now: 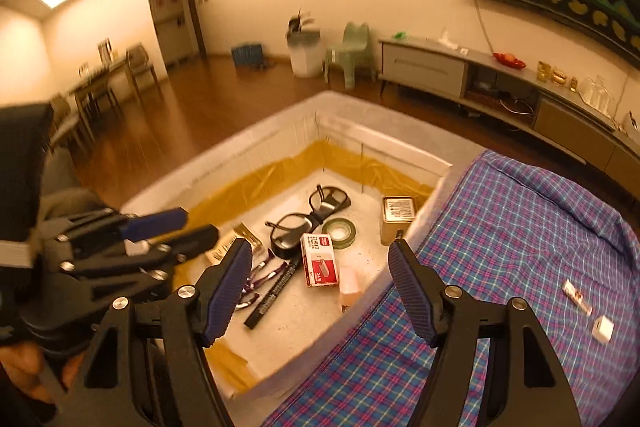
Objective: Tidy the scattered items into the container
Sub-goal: 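Withdraw both tools from the box back over the plaid shirt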
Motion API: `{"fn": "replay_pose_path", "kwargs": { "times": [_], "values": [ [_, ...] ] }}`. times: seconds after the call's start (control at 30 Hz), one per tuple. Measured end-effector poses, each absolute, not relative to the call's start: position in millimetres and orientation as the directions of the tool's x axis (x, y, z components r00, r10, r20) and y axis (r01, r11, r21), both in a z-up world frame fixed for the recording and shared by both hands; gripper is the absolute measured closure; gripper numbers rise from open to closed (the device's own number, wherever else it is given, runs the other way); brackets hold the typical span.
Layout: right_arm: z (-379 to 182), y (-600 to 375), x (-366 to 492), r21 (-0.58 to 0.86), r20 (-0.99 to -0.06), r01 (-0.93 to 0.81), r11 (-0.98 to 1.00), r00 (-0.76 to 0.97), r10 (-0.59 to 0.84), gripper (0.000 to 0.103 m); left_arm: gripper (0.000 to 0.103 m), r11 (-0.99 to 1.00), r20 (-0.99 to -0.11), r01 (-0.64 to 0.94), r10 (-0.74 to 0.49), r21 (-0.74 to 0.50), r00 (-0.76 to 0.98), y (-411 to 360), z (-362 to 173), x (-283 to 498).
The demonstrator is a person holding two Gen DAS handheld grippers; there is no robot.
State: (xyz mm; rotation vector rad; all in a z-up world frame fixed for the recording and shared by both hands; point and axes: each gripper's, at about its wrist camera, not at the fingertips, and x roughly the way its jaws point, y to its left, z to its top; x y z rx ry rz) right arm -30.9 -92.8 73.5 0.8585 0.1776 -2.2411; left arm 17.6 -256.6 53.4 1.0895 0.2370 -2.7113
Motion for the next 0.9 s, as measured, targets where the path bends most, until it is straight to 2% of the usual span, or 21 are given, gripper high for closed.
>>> {"fn": "replay_pose_path", "kwargs": {
  "times": [0.17,0.57,0.9],
  "values": [
    [76.9,-50.3,-18.4,0.164,-0.590,0.649,-0.743,-0.539,-0.601,0.031,0.063,-0.980,-0.674,0.191,-0.107,-0.053,-0.731,-219.5,60.6,22.2],
    [47.4,56.2,-23.7,0.268,-0.604,0.489,-0.830,-0.586,-0.540,0.031,0.063,-0.999,-0.703,0.049,-0.023,-0.017,-0.710,-125.6,56.6,4.4],
    [25.9,156.6,-49.8,0.314,-0.630,0.270,-0.910,-0.658,-0.413,0.034,0.063,-0.984,-0.734,-0.149,0.169,-0.093,-0.658,-24.3,45.2,-40.8]
  ]
}}
